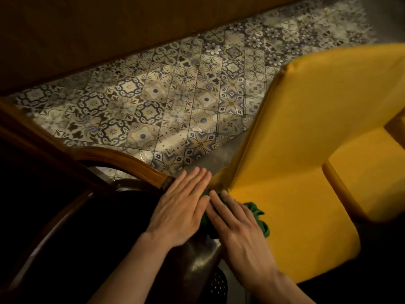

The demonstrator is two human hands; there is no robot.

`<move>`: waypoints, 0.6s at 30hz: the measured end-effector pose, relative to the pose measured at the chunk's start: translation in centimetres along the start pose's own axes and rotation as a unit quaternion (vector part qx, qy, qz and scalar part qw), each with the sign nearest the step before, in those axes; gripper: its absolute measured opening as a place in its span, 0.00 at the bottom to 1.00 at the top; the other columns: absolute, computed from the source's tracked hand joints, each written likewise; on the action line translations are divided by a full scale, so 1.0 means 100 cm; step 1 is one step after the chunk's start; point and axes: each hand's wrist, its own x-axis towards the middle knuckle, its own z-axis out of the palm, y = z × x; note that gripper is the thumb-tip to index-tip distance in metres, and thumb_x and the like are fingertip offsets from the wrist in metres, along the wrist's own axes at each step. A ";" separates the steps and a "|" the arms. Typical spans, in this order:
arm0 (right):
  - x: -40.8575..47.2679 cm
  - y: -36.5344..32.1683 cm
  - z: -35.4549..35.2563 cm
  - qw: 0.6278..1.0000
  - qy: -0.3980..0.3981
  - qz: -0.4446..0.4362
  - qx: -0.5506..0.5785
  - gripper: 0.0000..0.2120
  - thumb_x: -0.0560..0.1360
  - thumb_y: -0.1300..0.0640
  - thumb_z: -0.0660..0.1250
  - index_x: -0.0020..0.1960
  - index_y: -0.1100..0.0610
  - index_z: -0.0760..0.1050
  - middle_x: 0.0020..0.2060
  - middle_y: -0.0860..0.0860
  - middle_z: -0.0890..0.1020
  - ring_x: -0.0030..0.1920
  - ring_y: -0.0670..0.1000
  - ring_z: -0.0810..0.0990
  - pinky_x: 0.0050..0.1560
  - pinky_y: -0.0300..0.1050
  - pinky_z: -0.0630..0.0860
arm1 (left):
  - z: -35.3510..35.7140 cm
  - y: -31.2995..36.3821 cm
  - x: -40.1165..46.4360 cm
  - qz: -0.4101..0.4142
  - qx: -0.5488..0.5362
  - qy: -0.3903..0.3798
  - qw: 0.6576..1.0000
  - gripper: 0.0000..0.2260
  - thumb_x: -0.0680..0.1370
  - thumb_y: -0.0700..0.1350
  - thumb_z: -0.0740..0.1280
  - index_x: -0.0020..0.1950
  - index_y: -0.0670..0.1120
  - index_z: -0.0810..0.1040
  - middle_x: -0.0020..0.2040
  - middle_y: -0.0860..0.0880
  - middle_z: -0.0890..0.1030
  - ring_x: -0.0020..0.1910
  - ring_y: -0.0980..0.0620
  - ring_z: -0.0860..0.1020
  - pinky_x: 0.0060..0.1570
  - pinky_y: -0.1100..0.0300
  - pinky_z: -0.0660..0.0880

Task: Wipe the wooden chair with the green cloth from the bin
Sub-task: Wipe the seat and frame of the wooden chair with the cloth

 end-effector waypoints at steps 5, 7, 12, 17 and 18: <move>-0.015 0.012 0.014 0.999 0.041 -0.011 0.003 0.27 0.76 0.61 0.53 0.75 0.56 0.69 0.74 0.54 0.71 0.73 0.60 0.70 0.68 0.58 0.72 | 0.000 -0.007 0.001 0.019 -0.001 -0.020 1.000 0.26 0.85 0.58 0.46 0.82 0.50 0.55 0.82 0.53 0.58 0.81 0.60 0.49 0.79 0.53 0.48; -0.027 0.020 0.016 0.999 0.045 -0.017 -0.004 0.26 0.76 0.60 0.62 0.74 0.56 0.70 0.74 0.54 0.72 0.72 0.61 0.71 0.67 0.58 0.73 | -0.002 -0.006 0.001 0.018 0.000 -0.024 1.000 0.26 0.85 0.57 0.46 0.81 0.50 0.59 0.81 0.54 0.60 0.80 0.60 0.50 0.79 0.54 0.48; -0.063 0.049 0.012 0.999 0.023 -0.012 -0.026 0.30 0.72 0.57 0.75 0.73 0.55 0.72 0.72 0.54 0.74 0.70 0.61 0.74 0.61 0.57 0.78 | -0.004 -0.001 -0.001 0.007 0.029 -0.024 0.999 0.25 0.85 0.55 0.46 0.81 0.49 0.60 0.81 0.54 0.60 0.80 0.60 0.50 0.79 0.55 0.44; -0.078 0.059 0.015 0.998 0.039 -0.025 -0.048 0.25 0.76 0.57 0.56 0.71 0.57 0.74 0.71 0.55 0.75 0.68 0.62 0.75 0.56 0.55 0.80 | -0.002 0.000 -0.001 0.001 0.026 -0.014 1.000 0.25 0.85 0.55 0.45 0.81 0.50 0.60 0.81 0.54 0.61 0.80 0.60 0.51 0.80 0.54 0.46; -0.078 0.058 0.016 0.998 0.035 -0.024 -0.050 0.25 0.76 0.57 0.55 0.71 0.57 0.74 0.71 0.55 0.75 0.69 0.62 0.75 0.56 0.55 0.80 | -0.001 0.000 -0.001 0.002 0.025 -0.013 1.000 0.25 0.85 0.55 0.45 0.80 0.50 0.61 0.80 0.54 0.62 0.80 0.60 0.51 0.80 0.54 0.46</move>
